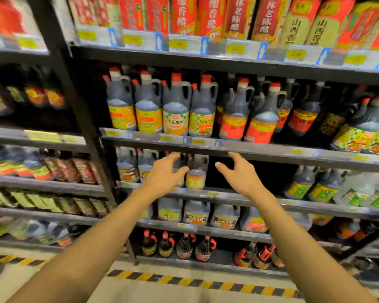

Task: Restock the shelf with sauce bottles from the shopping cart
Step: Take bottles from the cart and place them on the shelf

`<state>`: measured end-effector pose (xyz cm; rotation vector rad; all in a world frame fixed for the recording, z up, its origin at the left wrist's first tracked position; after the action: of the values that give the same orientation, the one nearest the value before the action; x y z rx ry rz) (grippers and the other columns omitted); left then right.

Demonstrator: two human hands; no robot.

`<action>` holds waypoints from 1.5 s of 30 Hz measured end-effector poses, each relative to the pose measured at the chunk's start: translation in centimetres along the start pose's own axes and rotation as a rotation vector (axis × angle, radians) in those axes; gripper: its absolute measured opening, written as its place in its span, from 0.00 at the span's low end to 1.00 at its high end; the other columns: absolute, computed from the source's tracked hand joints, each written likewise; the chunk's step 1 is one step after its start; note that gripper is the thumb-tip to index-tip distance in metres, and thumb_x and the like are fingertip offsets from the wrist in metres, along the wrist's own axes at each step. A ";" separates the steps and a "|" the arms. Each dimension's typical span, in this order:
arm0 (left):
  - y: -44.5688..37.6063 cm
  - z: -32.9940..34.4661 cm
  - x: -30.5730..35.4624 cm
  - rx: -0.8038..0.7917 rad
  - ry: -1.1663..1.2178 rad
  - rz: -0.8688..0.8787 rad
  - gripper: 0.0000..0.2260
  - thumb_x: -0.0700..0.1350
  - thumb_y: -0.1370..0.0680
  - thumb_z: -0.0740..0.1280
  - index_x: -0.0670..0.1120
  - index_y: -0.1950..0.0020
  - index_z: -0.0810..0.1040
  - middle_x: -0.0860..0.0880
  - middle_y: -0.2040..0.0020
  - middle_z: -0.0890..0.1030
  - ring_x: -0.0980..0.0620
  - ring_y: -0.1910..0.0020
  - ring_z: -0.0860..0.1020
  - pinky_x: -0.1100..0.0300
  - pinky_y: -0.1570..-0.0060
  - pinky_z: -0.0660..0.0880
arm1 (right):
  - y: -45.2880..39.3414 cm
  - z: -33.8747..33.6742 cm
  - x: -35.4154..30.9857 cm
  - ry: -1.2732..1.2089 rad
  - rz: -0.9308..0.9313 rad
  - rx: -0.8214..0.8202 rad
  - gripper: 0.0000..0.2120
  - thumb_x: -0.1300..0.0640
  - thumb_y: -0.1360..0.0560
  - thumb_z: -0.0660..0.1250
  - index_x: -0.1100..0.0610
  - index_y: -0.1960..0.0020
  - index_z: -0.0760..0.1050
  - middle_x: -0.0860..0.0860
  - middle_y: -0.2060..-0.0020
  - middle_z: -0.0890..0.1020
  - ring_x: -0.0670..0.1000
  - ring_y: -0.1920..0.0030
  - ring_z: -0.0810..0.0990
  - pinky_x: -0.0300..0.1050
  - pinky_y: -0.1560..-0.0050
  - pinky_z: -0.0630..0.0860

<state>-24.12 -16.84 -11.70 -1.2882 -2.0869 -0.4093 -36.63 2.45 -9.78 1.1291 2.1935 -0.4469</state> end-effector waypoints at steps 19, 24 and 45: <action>31.8 -28.0 -32.6 0.069 -0.688 -0.781 0.29 0.64 0.16 0.50 0.47 0.23 0.64 0.44 0.26 0.71 0.39 0.29 0.71 0.41 0.33 0.70 | 7.7 38.8 -37.6 0.615 -0.882 -0.627 0.34 0.34 0.19 0.58 0.58 0.24 0.67 0.60 0.29 0.73 0.63 0.33 0.74 0.59 0.37 0.75; 36.3 -34.6 -39.4 0.145 -0.747 -0.952 0.27 0.63 0.16 0.50 0.48 0.25 0.67 0.43 0.26 0.71 0.40 0.28 0.70 0.44 0.31 0.68 | 8.2 48.2 -47.1 0.667 -1.051 -0.678 0.25 0.33 0.20 0.58 0.55 0.44 0.71 0.57 0.47 0.78 0.59 0.50 0.77 0.56 0.51 0.78; 36.6 -52.5 -72.1 0.084 -0.661 -1.196 0.34 0.68 0.18 0.45 0.48 0.20 0.62 0.43 0.22 0.68 0.41 0.23 0.65 0.37 0.25 0.61 | 0.9 82.5 -73.3 0.707 -1.208 -0.852 0.37 0.29 0.22 0.57 0.55 0.25 0.67 0.58 0.30 0.73 0.62 0.30 0.71 0.58 0.34 0.74</action>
<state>49.41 -78.20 -23.01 0.0781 -3.2383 -0.3854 27.11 -86.67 -22.93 -0.6835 2.9758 0.5181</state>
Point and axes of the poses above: each hand's wrist, its own y-axis away from the middle knuckle, its own z-axis out of the palm, x = y × z, the point moved 5 cm from there along -y, towards the middle knuckle
